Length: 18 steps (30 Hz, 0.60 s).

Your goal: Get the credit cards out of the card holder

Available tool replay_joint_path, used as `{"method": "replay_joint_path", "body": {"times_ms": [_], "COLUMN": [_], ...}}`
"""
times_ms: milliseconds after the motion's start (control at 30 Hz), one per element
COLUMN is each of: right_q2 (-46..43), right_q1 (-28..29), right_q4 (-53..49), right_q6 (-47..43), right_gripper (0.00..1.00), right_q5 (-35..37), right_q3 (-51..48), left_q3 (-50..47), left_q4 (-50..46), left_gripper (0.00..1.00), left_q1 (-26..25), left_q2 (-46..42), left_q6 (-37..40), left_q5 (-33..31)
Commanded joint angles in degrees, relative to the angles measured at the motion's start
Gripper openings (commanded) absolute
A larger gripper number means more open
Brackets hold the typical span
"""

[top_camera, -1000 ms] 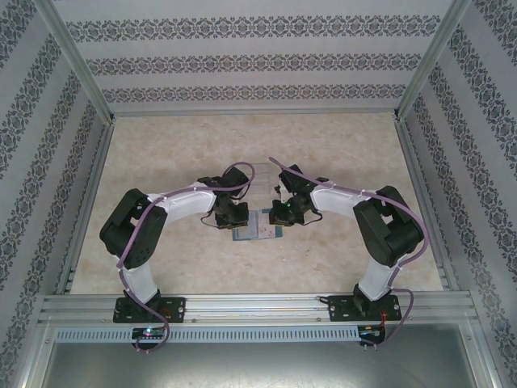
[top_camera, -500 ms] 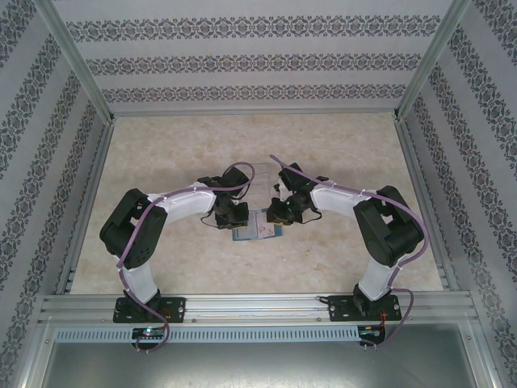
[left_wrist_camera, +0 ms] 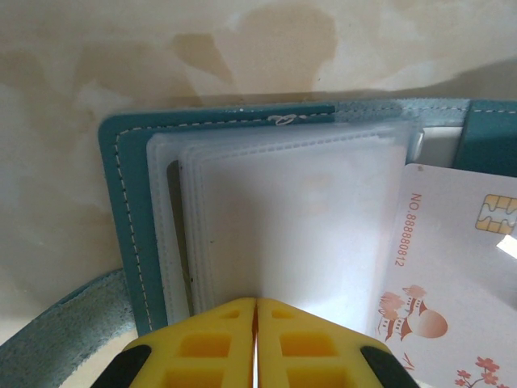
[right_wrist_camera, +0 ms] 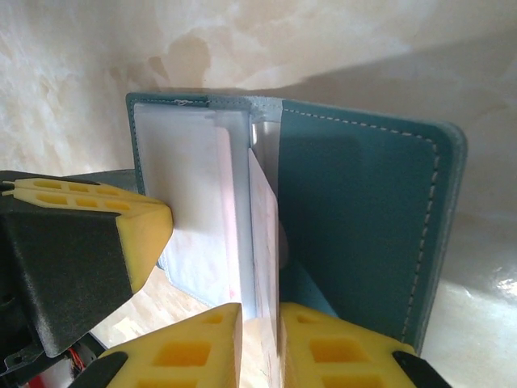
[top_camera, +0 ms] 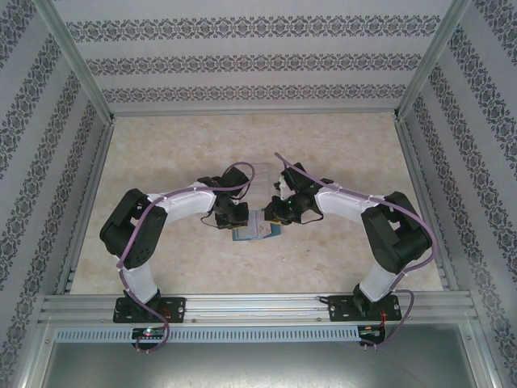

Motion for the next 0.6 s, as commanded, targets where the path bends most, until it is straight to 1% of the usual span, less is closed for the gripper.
{"method": "replay_joint_path", "body": {"times_ms": [0, 367, 567], "right_q2": [-0.50, -0.68, -2.15], "right_q1": [-0.04, -0.04, -0.32], "right_q4": [0.20, -0.85, -2.23], "right_q6": [0.28, -0.66, -1.32], "right_gripper": [0.19, 0.13, 0.06], "right_q5": [-0.59, 0.76, 1.67], "right_q3": [-0.64, 0.10, 0.76], "left_q3": [-0.55, -0.33, 0.48], "left_q4": [-1.83, -1.77, -2.17], "left_gripper": [0.09, 0.10, 0.12], "left_q1": [-0.90, -0.91, -0.81], "left_q2": [0.93, -1.00, -3.02], "left_q6": [0.68, 0.61, 0.59], "left_q5": [-1.50, -1.38, -2.61]}}
